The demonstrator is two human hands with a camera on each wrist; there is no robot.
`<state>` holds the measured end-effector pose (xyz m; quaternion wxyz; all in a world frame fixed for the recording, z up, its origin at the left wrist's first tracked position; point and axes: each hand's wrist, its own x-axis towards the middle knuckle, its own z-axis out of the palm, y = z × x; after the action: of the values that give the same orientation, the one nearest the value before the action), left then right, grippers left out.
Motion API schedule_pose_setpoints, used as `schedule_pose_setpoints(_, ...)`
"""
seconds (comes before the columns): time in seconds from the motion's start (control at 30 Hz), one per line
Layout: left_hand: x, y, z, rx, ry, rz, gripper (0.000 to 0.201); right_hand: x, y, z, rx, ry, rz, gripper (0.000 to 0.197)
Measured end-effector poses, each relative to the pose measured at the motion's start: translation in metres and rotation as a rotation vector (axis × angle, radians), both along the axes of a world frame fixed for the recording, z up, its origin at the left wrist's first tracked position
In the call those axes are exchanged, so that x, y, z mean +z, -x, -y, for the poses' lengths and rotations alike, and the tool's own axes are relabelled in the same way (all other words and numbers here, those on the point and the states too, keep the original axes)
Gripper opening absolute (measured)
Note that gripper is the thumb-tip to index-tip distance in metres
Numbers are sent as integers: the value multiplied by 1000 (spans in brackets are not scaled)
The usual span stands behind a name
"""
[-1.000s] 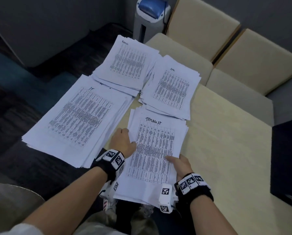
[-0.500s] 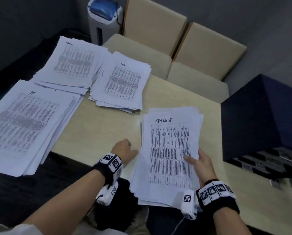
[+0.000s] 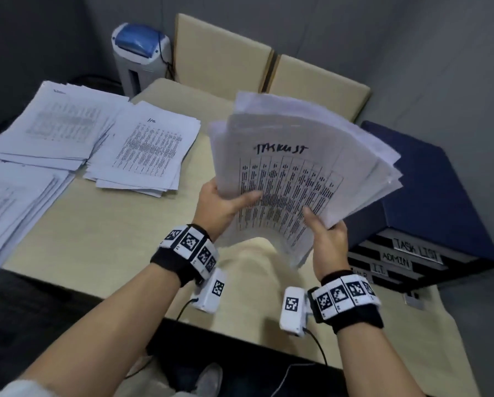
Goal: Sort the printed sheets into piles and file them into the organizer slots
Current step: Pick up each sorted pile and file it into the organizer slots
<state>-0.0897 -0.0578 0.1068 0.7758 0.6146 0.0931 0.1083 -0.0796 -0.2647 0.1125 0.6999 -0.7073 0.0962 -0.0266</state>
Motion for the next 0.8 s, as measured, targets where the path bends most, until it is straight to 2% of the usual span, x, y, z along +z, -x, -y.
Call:
schedule_pose_setpoints(0.23,12,-11,-5,37,-130,75,62,-15,-13,-3,-31,61,7,55)
schedule_pose_setpoints(0.3,17,-16,-5,54,-225,114,70,-15,-19,-2,-52,43,41,56)
schedule_pose_setpoints(0.4,16,-30,-11,42,-244,140,77,-14,-27,-10,-54,32,38,49)
schedule_pose_setpoints(0.47,16,-37,-12,1,-233,132,69,-10,-31,-21,-52,48,27,44)
schedule_pose_setpoints(0.53,16,-43,-12,-43,-241,152,51,-5,-37,-29,-66,52,25,39)
schedule_pose_setpoints(0.63,14,-49,-19,17,-231,190,39,-6,-43,-28,-97,37,25,34)
schedule_pose_setpoints(0.73,5,-56,-24,-5,-221,175,19,-23,-41,-24,-3,56,-36,39)
schedule_pose_setpoints(0.8,7,-58,-26,-10,-165,168,11,-44,-39,-16,-5,117,-107,54)
